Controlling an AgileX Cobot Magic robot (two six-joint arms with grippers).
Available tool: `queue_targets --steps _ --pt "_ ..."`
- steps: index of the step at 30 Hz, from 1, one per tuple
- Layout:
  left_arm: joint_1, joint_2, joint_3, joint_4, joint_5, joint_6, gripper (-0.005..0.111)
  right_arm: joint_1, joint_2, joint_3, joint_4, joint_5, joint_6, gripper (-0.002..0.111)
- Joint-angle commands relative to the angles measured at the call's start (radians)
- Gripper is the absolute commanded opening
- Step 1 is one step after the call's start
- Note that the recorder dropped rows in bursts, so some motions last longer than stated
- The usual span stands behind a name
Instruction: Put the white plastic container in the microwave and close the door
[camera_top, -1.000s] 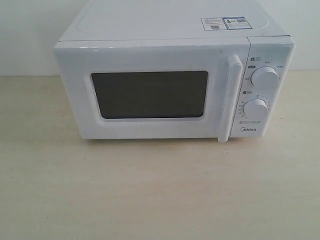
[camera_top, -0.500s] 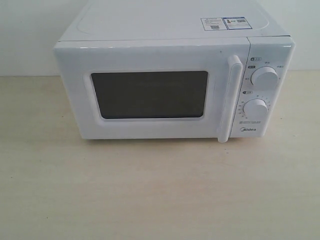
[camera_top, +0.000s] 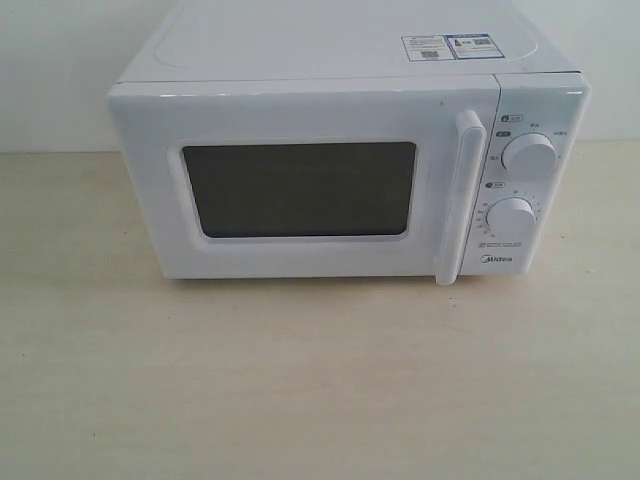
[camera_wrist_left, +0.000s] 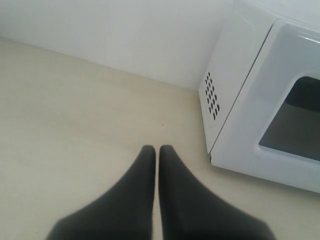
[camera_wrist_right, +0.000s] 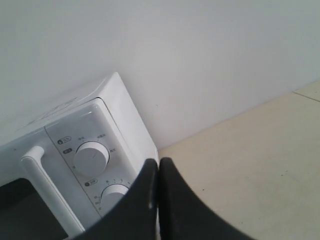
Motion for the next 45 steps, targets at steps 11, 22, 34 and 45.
queue_targets --steps 11,22,34,45 --pt "0.003 -0.003 0.003 0.001 0.0 0.002 0.004 -0.003 -0.006 -0.022 -0.47 -0.004 0.399 0.0" --pt "0.003 -0.003 0.003 0.001 0.0 0.002 0.004 -0.001 -0.006 -0.022 -0.167 0.089 0.11 0.0" --pt "0.003 -0.003 0.003 0.001 0.0 0.002 0.004 -0.001 -0.006 -0.003 0.847 0.14 -1.148 0.0" --pt "0.003 -0.003 0.003 0.001 0.0 0.002 0.004 -0.003 -0.006 0.004 0.869 0.184 -1.154 0.0"
